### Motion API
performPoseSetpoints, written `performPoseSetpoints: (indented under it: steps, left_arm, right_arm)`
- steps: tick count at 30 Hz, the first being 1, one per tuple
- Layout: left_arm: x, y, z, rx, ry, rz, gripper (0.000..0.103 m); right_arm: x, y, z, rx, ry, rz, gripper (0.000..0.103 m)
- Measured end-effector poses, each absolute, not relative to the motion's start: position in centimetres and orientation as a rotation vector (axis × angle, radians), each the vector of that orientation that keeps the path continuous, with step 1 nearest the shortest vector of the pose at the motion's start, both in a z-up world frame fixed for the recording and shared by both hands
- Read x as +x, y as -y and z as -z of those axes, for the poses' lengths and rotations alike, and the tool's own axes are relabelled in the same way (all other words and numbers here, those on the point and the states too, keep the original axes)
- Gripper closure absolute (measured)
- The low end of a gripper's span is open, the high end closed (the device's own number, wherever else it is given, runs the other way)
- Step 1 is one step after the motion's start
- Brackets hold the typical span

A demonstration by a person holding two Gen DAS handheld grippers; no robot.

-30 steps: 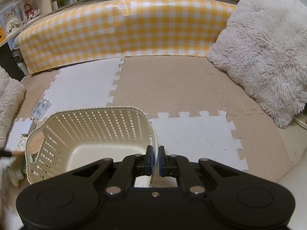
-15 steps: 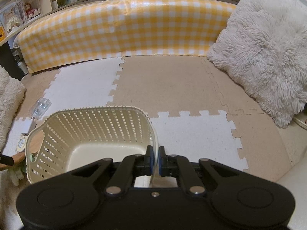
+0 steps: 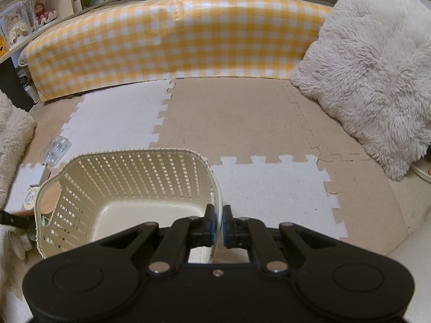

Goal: Organize rigid objects
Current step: 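Close the left tool on the cork coaster and lift it off the mat, then carry the cork coaster with the left tool and drop it into the basket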

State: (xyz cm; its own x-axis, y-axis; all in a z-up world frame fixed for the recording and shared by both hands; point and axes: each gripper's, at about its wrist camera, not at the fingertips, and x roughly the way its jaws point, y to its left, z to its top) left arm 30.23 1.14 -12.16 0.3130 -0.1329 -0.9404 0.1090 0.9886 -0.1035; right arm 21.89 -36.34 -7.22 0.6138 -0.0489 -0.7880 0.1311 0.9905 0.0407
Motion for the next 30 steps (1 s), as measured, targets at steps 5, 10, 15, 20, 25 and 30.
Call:
performPoseSetpoints:
  steps: [5,10,15,20,25,30]
  left_arm:
    - [30.8,-2.8,11.8,-0.086,-1.205,0.136,0.032]
    - [31.0,-3.2,11.1,-0.16,-1.155,0.137,0.019]
    - [30.7,-3.4,10.5,-0.207,-1.104,0.128,0.006]
    - [30.7,-3.9,11.2,-0.215,-1.116,0.066,0.005]
    - [31.3,-3.6,12.6,-0.188,-1.115,0.062,0.003]
    - [32.0,-3.2,14.4,-0.078,-1.119,0.064,0.002]
  right_arm:
    - [21.9,36.3,7.2,0.094,-0.905,0.104,0.097]
    - [21.9,36.3,7.2,0.093,-0.905,0.105,0.097]
    - [21.9,36.3,7.2,0.089,-0.906,0.105,0.097]
    - [22.0,36.2,7.2,0.086,-0.907,0.106,0.097]
    - [21.9,36.1,7.2,0.082,-0.908,0.107,0.097]
    - [21.9,36.2,7.2,0.082,-0.908,0.105,0.097]
